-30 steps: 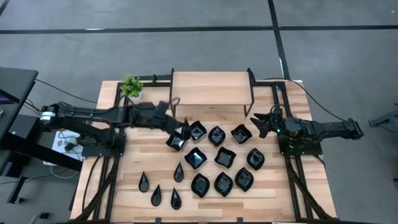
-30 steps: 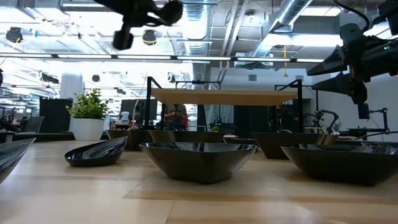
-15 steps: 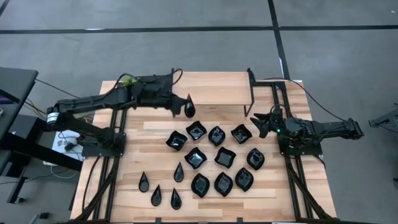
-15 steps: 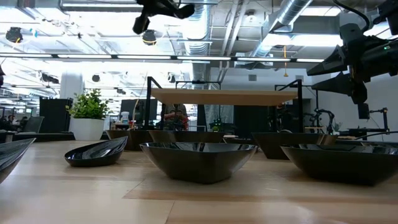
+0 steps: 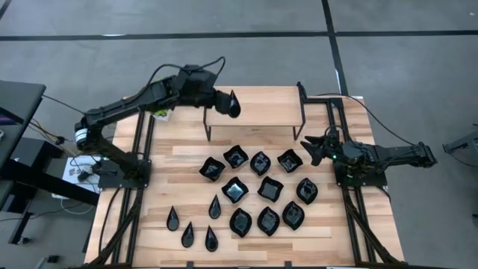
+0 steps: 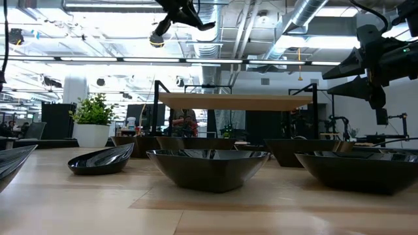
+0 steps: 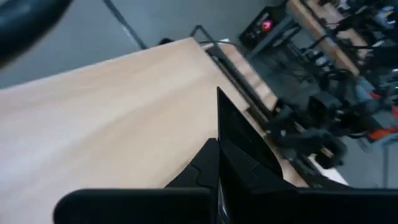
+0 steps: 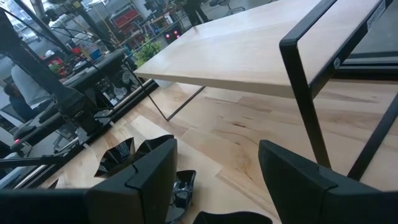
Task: Pick & Place Mini shaped plates
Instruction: Put the drop shaped plate on the shelf
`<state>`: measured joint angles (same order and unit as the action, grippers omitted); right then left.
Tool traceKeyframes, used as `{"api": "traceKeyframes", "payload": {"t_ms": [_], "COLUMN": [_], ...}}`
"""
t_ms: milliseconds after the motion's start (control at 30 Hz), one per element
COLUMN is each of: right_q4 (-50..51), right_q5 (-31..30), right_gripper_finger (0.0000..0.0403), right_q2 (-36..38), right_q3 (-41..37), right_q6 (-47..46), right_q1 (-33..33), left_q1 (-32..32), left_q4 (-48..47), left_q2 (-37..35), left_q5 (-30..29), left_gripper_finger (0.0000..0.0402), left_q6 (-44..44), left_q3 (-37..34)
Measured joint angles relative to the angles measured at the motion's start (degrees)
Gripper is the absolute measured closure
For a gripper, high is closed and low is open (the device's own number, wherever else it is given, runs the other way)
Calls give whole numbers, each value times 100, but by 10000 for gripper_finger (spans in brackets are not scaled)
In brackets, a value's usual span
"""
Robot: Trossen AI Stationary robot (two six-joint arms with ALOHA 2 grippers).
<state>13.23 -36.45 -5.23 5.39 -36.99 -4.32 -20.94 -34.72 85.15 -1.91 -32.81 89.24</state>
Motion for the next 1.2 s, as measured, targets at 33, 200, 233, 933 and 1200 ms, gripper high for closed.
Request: {"api": "traceKeyframes", "payload": {"t_ms": [33, 200, 233, 933, 1200], "right_q4": [0, 2, 2, 2, 4], "right_q5": [0, -2, -2, -2, -2], "right_gripper_finger": [182, 182, 182, 182, 182], "right_q2": [2, 1, 1, 2, 2], "right_q3": [0, 0, 0, 0, 0], "right_q6": [0, 0, 0, 0, 0], "right_q1": [0, 0, 0, 0, 0], "left_q1": [-67, -449, -533, -1374, -1618], "left_q4": [-29, -82, -132, -776, -1108], "left_q2": [53, 228, 263, 1467, 1501], "left_q5": [2, 22, 45, 686, 682], "left_gripper_finger": [399, 399, 399, 399, 399], "left_q6": [46, 163, 197, 748, 961], "left_q3": [61, 147, 148, 143, 142]}}
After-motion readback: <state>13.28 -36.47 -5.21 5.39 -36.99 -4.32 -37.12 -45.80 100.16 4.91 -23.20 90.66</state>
